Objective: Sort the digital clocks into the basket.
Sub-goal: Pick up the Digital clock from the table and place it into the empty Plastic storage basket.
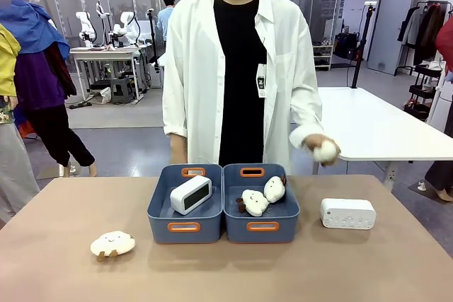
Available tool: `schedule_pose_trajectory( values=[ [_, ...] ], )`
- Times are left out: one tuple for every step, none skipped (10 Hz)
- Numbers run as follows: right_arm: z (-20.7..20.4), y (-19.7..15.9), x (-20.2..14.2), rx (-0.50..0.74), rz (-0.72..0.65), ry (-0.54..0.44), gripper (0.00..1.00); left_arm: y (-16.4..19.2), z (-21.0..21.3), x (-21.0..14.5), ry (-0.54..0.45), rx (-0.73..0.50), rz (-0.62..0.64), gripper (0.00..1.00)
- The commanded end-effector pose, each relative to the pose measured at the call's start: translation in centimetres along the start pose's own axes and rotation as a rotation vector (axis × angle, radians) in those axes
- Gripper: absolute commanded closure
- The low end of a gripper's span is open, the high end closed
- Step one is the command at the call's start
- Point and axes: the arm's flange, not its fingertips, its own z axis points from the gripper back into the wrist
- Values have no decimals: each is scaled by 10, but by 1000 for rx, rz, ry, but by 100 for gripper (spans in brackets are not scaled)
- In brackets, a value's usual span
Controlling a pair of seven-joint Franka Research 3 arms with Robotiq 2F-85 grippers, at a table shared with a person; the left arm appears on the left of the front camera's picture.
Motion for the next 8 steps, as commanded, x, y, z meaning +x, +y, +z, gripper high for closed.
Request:
schedule_pose_trajectory(
  values=[
    [0, 2, -3, 5, 17, 7, 0, -5, 0, -4, 9, 10, -4, 0],
    [0, 2, -3, 5, 17, 7, 0, -5, 0, -4, 9, 10, -4, 0],
    [0, 2, -3, 5, 17, 7, 0, -5, 0, -4, 9, 10, -4, 0],
    [0, 2, -3, 5, 17, 7, 0, -5, 0, -4, 9, 10, -4, 0],
    [0, 2, -3, 5, 17, 7, 0, -5, 0, -4, 9, 10, -4, 0],
    [0, 0, 0, 0, 0, 0, 0, -5, 0, -4, 9, 10, -4, 0],
    [-2, 48, 10, 26, 129, 80, 0, -5, 0, -4, 9, 10, -4, 0],
    [-16, 72, 18, -117, 281, 170, 0, -5, 0, -4, 9, 10, -4, 0]
  ],
)
